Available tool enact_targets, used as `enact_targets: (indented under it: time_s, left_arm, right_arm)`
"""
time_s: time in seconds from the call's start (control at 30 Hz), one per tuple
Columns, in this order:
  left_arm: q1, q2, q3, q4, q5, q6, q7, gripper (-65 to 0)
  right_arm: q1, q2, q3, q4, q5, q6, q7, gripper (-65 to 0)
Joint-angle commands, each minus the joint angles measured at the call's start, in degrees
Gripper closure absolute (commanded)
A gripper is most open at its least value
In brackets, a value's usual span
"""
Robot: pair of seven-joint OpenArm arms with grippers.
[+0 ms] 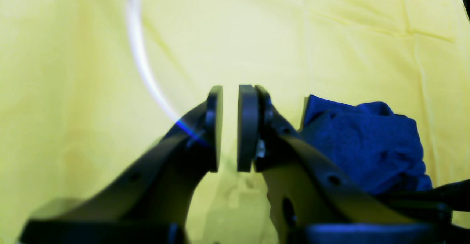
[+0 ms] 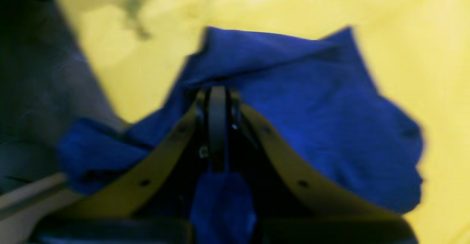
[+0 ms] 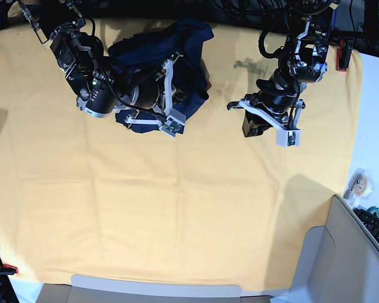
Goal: Fold the T-shirt properly
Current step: 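Press and tuck the folded fabric with the right gripper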
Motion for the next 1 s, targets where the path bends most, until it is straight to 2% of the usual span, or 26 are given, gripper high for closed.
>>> enact_targets:
  time_s: [0.0, 0.33, 0.6, 0.83, 0.97]
  left_arm:
    - [-0.5, -0.2, -0.2, 1.0, 0.3, -0.4, -1.3, -7.8]
    - [-0.5, -0.2, -0.2, 1.0, 0.3, -0.4, -1.3, -7.8]
    - [-0.4, -0.3, -0.2, 1.0, 0.3, -0.4, -1.3, -7.8]
    - [0.4, -0.2, -0.2, 1.0, 0.3, -0.4, -1.3, -7.7]
    - [0.5, -0.2, -0.2, 1.0, 0.3, -0.4, -1.3, -7.7]
  right_arm:
    - [1.0, -0.2, -0.7, -0.1, -0.8, 0.1, 0.2, 0.0]
    - [0.5, -8.2, -6.4, -6.1, -18.4, 0.1, 0.2, 0.0]
    - [1.1, -15.1, -6.3, -11.9, -26.3, 0.2, 0.2, 0.0]
    - [1.8, -19.7, -5.9, -15.8, -34.3, 0.2, 3.1, 0.0]
    - [3.3, -21.4, -4.1, -15.0, -36.5, 0.1, 3.1, 0.0]
